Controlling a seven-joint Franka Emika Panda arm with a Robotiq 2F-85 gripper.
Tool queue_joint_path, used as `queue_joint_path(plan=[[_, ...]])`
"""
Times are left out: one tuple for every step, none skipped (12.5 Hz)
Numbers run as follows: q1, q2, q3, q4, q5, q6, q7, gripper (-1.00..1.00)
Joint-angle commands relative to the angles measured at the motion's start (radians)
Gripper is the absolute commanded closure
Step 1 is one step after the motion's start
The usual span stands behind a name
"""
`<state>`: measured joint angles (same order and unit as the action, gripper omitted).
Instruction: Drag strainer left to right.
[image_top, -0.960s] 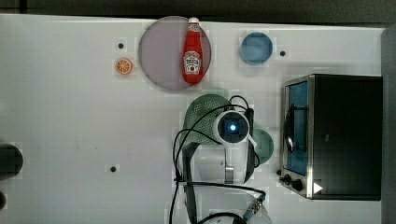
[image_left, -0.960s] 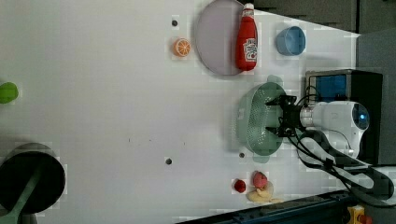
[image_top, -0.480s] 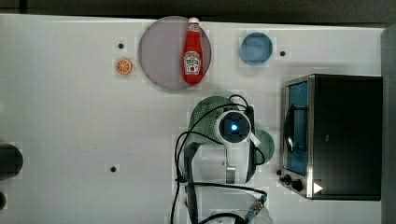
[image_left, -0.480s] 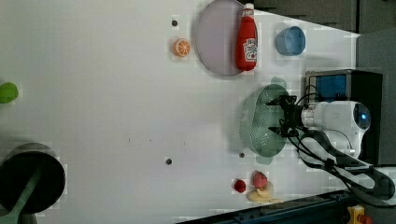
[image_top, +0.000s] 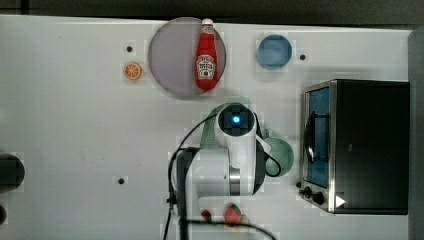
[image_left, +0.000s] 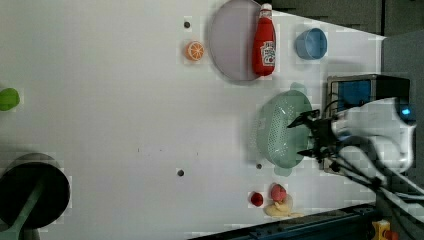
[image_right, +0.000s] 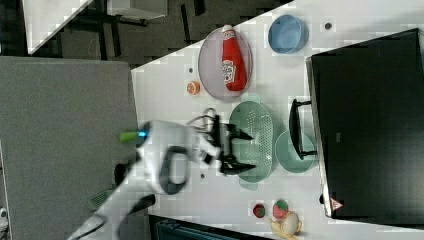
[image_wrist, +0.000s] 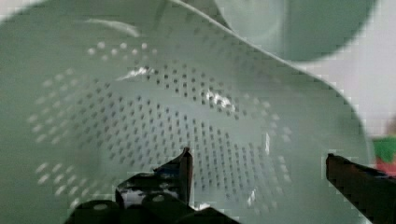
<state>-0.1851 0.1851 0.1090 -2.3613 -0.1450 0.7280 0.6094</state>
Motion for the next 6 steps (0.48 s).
queue_joint_path(plan=[[0.018, -0.187, 0.013, 0.140, 0.001, -0.178, -0.162, -1.00], [0.018, -0.236, 0.017, 0.170, 0.029, -0.254, -0.225, -1.00], [0.018, -0.283, 0.014, 0.200, 0.069, -0.317, -0.294, -1.00], [0.017, -0.328, 0.008, 0.227, 0.112, -0.376, -0.353, -1.00], [0.017, -0.369, 0.000, 0.250, 0.156, -0.434, -0.404, -1.00], [0.017, -0.407, -0.008, 0.270, 0.183, -0.487, -0.443, -1.00]])
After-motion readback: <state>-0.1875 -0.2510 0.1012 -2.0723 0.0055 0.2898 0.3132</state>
